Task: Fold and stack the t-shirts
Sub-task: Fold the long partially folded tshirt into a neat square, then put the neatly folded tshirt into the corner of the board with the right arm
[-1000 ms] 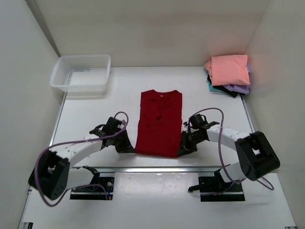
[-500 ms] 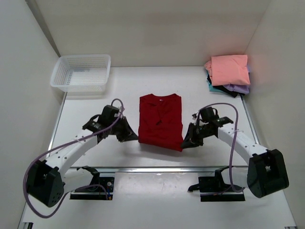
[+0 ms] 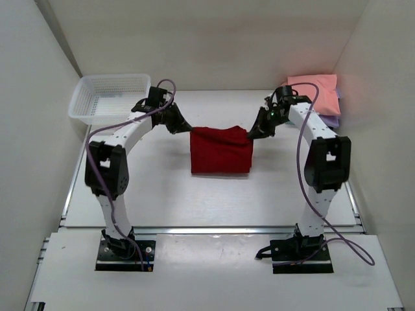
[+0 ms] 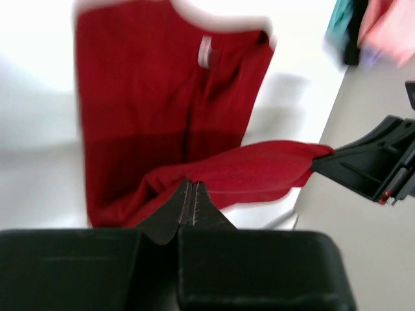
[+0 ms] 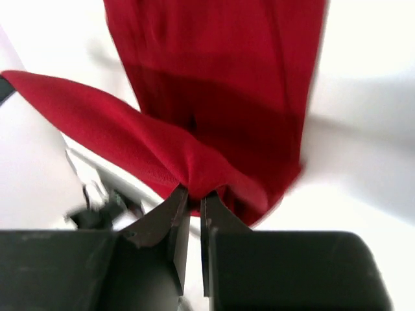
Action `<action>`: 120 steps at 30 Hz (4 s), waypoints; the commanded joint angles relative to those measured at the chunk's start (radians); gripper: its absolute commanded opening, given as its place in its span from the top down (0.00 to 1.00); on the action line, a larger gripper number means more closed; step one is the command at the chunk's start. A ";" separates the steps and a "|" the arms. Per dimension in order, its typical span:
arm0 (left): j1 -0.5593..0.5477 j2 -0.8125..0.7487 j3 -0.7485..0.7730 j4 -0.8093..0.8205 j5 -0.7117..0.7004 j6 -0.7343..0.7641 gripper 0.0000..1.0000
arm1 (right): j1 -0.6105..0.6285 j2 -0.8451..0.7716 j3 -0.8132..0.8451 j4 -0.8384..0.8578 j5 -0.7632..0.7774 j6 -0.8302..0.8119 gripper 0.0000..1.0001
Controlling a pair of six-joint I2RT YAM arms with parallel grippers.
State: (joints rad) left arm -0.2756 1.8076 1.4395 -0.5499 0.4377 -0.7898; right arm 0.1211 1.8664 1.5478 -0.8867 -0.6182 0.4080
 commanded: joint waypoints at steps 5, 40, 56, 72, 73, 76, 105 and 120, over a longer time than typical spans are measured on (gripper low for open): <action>0.093 0.370 0.459 0.065 0.038 -0.044 0.73 | -0.063 0.486 0.765 -0.248 0.078 -0.060 0.55; 0.118 0.065 0.018 0.212 0.162 -0.098 0.79 | 0.160 0.476 0.287 -0.117 0.495 -0.121 0.26; 0.092 0.064 0.009 0.202 0.162 -0.101 0.80 | 0.051 0.530 0.796 -0.278 0.817 -0.212 1.00; 0.033 0.073 0.008 0.081 0.135 -0.032 0.83 | -0.192 0.631 1.204 0.017 0.962 -0.494 1.00; 0.026 0.075 0.016 0.073 0.139 -0.032 0.83 | -0.190 0.643 1.207 0.063 0.992 -0.506 1.00; 0.007 0.088 0.027 0.071 0.136 -0.028 0.83 | -0.207 0.639 1.190 0.155 1.048 -0.570 1.00; -0.020 0.160 0.013 0.127 0.164 -0.072 0.84 | -0.334 0.496 1.083 0.509 1.098 -0.569 1.00; -0.011 0.174 0.038 0.148 0.168 -0.072 0.71 | -0.379 0.579 1.092 0.580 0.947 -0.525 0.43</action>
State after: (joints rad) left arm -0.2951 1.9896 1.4410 -0.4297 0.5873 -0.8692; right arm -0.2577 2.4477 2.5881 -0.4080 0.3653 -0.1253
